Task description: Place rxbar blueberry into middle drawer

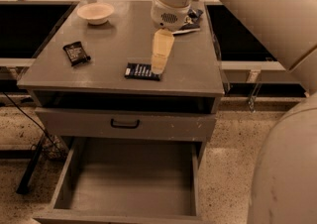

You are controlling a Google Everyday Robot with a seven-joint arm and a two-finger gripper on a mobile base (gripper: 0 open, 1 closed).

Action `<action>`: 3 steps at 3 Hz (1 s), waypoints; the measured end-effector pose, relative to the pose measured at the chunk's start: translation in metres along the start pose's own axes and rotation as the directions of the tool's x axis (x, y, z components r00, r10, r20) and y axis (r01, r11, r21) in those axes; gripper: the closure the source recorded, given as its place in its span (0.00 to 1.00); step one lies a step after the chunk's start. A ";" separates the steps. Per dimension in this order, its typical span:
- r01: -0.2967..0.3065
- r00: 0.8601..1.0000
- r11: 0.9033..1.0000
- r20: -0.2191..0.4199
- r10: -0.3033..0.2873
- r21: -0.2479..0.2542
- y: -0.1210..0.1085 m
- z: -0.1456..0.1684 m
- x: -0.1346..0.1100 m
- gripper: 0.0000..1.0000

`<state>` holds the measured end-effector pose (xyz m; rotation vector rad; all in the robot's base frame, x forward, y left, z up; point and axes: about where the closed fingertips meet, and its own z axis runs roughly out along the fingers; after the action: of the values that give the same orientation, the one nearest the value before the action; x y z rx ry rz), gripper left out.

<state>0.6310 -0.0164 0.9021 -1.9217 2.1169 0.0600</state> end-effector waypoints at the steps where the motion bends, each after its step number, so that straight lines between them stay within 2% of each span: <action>1: 0.000 1.000 1.000 0.000 0.000 0.000 0.000 0.000 0.000 0.00; 3: -0.017 1.000 0.999 0.009 0.018 -0.044 -0.008 0.035 0.000 0.00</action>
Offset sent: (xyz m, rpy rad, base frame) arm 0.0097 0.0054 -0.0252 0.0119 0.0434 -0.0065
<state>0.6449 -0.0095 0.8701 -1.9237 2.1436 0.1195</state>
